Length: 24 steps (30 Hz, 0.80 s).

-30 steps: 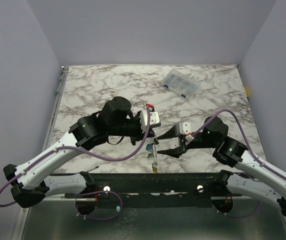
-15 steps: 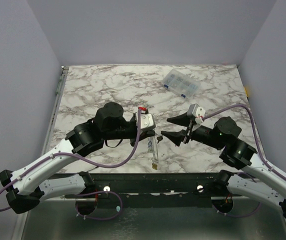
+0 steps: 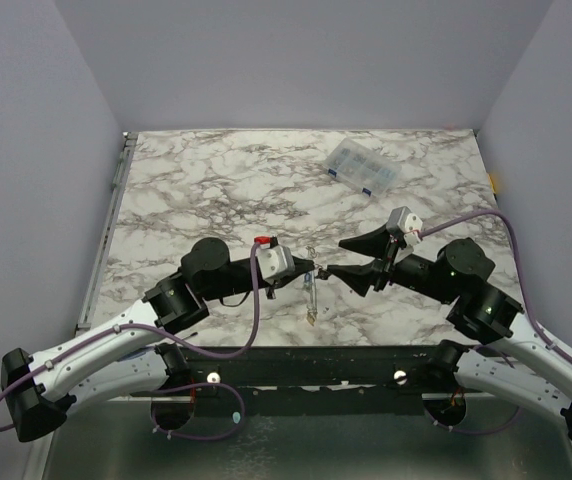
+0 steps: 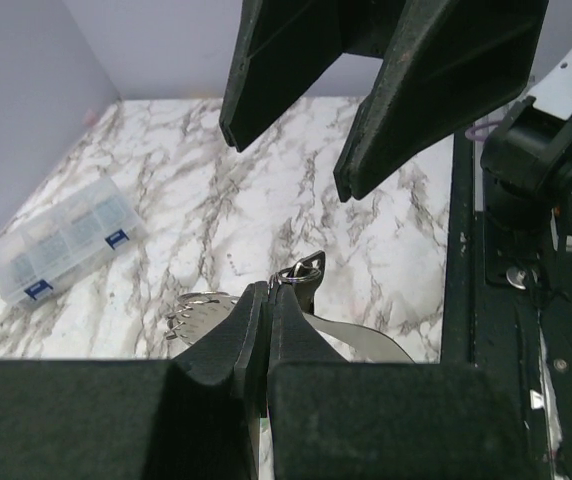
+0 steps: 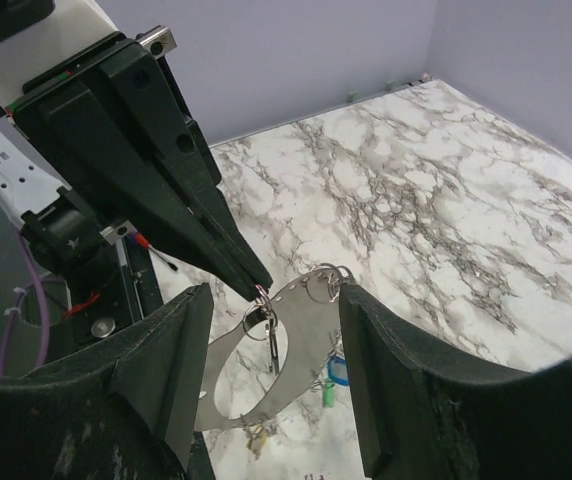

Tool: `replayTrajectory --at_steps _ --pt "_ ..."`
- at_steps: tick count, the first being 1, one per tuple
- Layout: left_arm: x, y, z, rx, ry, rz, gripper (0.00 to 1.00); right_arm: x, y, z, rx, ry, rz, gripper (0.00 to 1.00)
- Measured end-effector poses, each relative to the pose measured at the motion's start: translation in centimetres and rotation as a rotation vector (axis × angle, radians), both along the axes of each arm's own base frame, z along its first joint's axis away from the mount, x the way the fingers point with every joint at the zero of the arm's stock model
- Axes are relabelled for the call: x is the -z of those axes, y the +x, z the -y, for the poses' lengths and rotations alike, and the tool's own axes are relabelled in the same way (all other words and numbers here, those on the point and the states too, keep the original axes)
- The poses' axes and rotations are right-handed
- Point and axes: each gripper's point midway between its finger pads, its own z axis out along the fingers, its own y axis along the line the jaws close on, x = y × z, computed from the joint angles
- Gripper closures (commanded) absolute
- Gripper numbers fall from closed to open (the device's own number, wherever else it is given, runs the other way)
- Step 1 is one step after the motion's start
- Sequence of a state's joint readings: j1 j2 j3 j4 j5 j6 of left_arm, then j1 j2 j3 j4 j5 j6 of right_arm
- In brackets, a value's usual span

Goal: Put the keys on the keyring

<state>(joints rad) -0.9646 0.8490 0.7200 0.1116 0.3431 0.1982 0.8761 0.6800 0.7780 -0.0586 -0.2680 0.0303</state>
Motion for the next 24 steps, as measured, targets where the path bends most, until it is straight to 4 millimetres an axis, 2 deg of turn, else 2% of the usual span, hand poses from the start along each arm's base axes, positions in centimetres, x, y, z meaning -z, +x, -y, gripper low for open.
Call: replayTrajectory --at_steps 6,11,17,24 --pt "-2.3 0.3 0.9 0.013 -0.128 0.068 1.00 -0.2 -0.3 0.7 0.012 -0.004 0.002 0.39" --pt "-3.2 -0.1 1.6 0.048 -0.195 0.072 1.00 -0.5 -0.3 2.0 0.052 -0.021 0.036 0.39" --pt "-3.6 -0.6 2.2 0.093 -0.219 0.075 1.00 -0.9 -0.6 3.2 0.078 -0.023 0.077 0.39" --pt "-3.1 -1.1 2.8 0.141 -0.211 0.067 1.00 -0.4 -0.8 2.9 0.053 -0.045 0.072 0.40"
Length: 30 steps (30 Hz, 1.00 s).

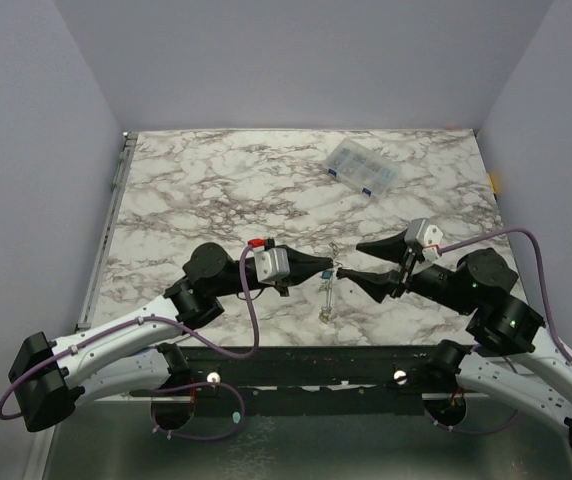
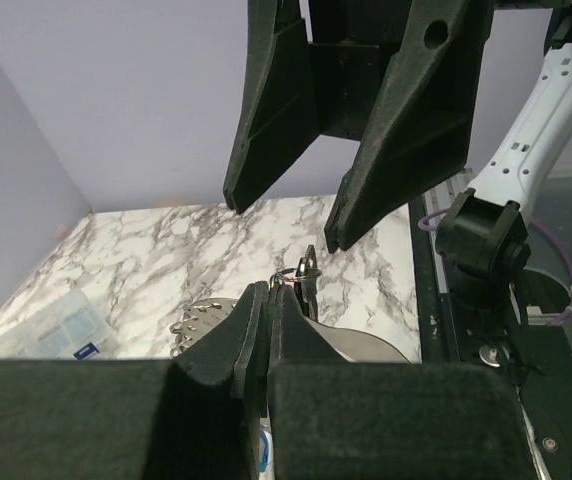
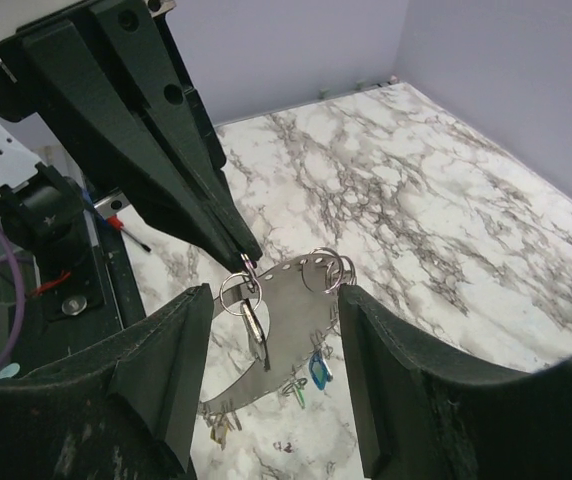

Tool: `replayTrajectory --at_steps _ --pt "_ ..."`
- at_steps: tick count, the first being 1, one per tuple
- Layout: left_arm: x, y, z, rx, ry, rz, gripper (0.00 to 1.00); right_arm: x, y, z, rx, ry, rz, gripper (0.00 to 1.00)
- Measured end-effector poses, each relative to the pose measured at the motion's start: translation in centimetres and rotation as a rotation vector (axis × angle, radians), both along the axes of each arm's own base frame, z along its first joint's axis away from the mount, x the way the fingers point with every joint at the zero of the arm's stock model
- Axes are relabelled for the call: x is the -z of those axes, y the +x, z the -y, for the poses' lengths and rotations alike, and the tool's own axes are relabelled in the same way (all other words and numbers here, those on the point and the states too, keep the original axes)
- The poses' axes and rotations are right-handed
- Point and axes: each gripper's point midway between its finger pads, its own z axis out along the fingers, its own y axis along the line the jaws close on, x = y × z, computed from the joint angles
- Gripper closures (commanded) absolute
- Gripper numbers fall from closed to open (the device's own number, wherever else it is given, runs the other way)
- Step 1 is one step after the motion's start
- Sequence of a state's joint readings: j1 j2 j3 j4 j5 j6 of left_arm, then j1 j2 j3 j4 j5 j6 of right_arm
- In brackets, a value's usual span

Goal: Put the keys on the keyring

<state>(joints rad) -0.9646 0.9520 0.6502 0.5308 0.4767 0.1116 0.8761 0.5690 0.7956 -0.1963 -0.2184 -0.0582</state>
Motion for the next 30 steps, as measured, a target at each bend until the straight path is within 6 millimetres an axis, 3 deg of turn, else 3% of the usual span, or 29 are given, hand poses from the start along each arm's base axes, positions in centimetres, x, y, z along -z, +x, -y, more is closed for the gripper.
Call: replayTrajectory --at_steps 6,11,18,30 --pt "-0.1 -0.2 0.0 0.011 -0.004 0.005 1.00 1.3 0.1 -1.2 -0.038 -0.041 -0.030 0.60" --pt "-0.2 -0.2 0.0 0.011 -0.007 0.007 1.00 1.9 -0.1 -1.9 -0.072 -0.055 -0.057 0.61" --pt "-0.6 -0.4 -0.3 0.010 -0.016 0.014 1.00 1.6 -0.4 -2.3 -0.098 -0.037 -0.063 0.71" --pt "-1.4 -0.5 -0.6 0.004 -0.044 0.034 1.00 1.8 -0.9 -3.1 -0.140 -0.008 -0.104 0.71"
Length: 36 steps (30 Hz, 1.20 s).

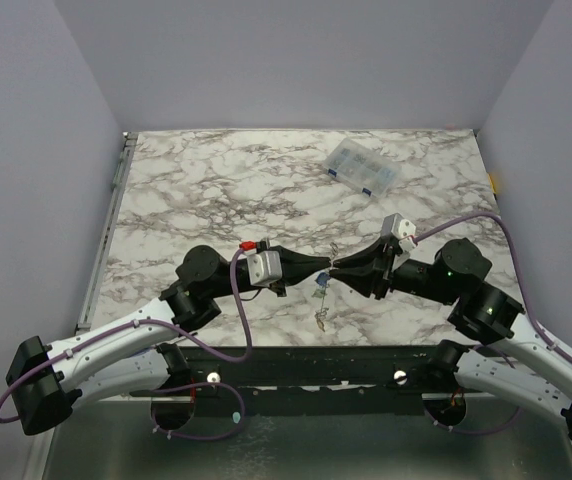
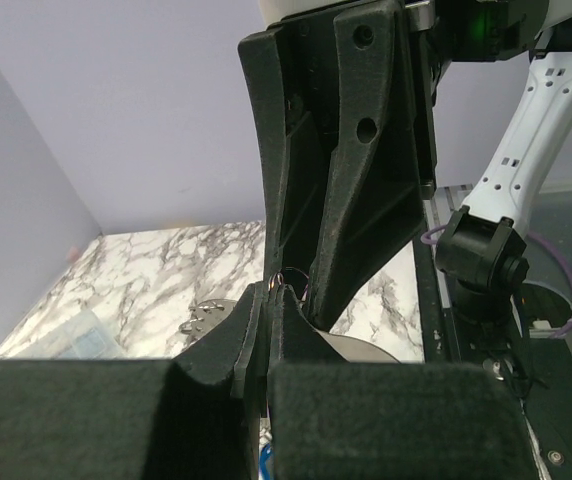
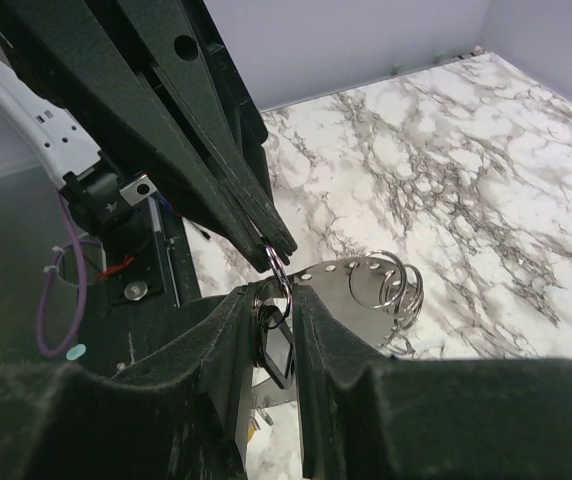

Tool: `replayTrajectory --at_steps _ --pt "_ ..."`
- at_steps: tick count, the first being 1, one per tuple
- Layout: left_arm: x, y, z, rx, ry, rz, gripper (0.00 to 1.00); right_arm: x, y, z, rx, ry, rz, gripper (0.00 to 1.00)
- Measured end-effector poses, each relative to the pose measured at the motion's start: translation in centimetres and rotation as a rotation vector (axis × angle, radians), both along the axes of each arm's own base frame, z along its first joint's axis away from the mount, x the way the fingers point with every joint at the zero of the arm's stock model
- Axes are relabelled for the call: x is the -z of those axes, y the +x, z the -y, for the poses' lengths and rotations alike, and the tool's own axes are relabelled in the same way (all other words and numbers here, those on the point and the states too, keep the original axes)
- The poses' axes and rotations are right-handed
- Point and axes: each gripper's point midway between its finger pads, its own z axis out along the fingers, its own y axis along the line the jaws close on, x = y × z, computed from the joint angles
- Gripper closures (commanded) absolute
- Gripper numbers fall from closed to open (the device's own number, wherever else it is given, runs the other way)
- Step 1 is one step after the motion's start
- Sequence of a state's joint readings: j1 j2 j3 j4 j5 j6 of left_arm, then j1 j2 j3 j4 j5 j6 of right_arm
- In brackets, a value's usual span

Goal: Put the keys on the keyring

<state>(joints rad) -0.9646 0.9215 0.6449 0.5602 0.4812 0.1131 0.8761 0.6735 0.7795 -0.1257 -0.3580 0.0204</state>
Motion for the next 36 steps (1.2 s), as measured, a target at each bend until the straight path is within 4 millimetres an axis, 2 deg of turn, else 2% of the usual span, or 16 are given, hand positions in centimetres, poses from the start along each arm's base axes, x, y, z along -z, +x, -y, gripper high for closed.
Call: replayTrajectory --at_steps 10,16,19,31,32,36 --pt "-0.12 -0.13 -0.17 0.000 -0.014 0.010 1.00 -0.54 -0.10 -0.32 -0.013 0.024 0.000 0.72" --pt "-0.15 -0.21 -0.25 0.002 -0.018 0.012 1.00 -0.35 0.18 -0.69 -0.015 0.020 -0.003 0.87" --pt "-0.16 -0.25 -0.31 0.002 -0.019 0.013 1.00 -0.36 0.28 -0.80 -0.014 0.022 -0.002 0.98" --pt "-0.32 -0.31 -0.36 0.003 -0.024 0.015 1.00 -0.34 0.23 -0.87 -0.027 0.038 0.050 0.99" --pt "-0.32 -0.32 -0.36 0.004 -0.025 0.015 1.00 -0.34 0.26 -0.87 -0.027 0.035 0.058 0.98" --pt "-0.31 -0.35 -0.36 0.005 -0.024 0.014 1.00 -0.16 0.46 -0.97 -0.030 0.014 0.083 0.63"
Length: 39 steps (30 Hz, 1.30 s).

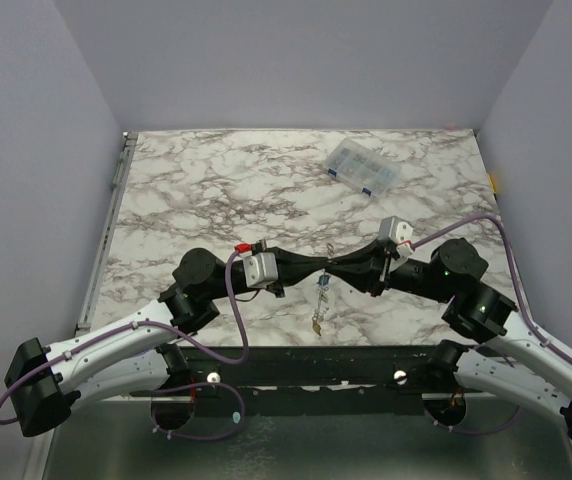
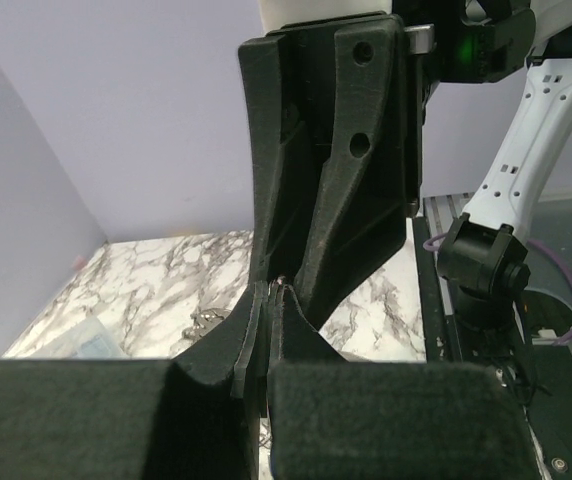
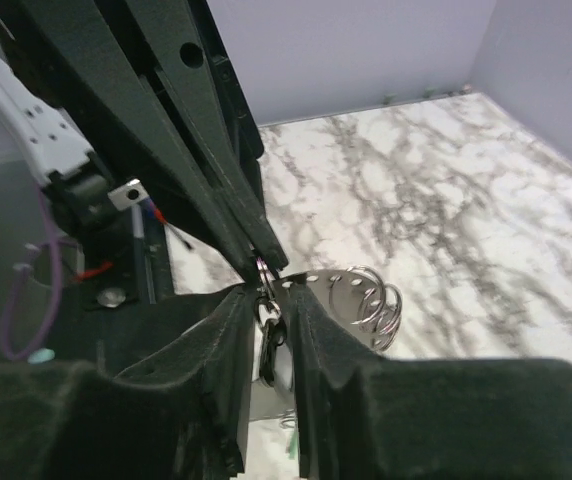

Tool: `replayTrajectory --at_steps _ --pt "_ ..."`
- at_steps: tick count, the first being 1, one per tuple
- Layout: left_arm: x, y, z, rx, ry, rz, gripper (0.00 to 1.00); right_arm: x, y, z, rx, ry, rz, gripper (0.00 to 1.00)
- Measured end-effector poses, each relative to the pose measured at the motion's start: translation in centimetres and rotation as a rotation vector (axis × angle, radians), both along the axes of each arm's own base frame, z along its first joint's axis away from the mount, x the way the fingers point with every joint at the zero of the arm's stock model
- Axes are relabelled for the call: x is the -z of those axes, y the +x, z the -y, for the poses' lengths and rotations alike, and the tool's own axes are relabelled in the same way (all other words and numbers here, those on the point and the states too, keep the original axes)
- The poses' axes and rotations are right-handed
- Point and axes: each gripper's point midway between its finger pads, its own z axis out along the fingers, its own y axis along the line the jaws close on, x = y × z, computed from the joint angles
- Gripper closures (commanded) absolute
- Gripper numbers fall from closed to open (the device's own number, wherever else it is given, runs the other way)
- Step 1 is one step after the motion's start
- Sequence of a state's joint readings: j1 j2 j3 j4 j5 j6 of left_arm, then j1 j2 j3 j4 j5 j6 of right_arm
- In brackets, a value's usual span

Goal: Put the keys on the keyring

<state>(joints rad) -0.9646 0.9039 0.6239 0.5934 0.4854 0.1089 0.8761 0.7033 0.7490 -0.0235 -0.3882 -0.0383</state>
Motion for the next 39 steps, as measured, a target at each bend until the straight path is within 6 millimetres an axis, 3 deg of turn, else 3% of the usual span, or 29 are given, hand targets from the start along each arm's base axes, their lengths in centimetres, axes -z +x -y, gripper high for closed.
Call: replayTrajectory --at_steps 4,10,13,26,33,39 --pt "0.0 0.0 0.0 0.000 0.000 -0.001 1.00 0.1 0.2 -0.2 -0.007 -0.031 0.007 0.58" --pt "-0.1 0.0 0.0 0.001 -0.002 0.001 1.00 0.5 0.2 -0.2 -0.011 -0.055 0.006 0.89" --pt "-0.1 0.0 0.0 0.002 -0.003 0.002 1.00 0.7 0.1 -0.2 -0.012 -0.059 0.001 0.96" --pt "-0.6 -0.5 0.0 0.021 -0.019 0.015 1.00 0.0 -0.7 0.1 -0.035 -0.039 0.017 0.99" --pt "-0.5 -0.6 -0.1 0.024 -0.022 0.002 0.73 0.1 -0.9 0.1 -0.048 -0.052 0.011 0.99" --pt "-0.8 -0.9 -0.5 0.021 -0.029 -0.005 0.64 0.1 -1.1 0.3 -0.057 -0.082 0.011 0.99"
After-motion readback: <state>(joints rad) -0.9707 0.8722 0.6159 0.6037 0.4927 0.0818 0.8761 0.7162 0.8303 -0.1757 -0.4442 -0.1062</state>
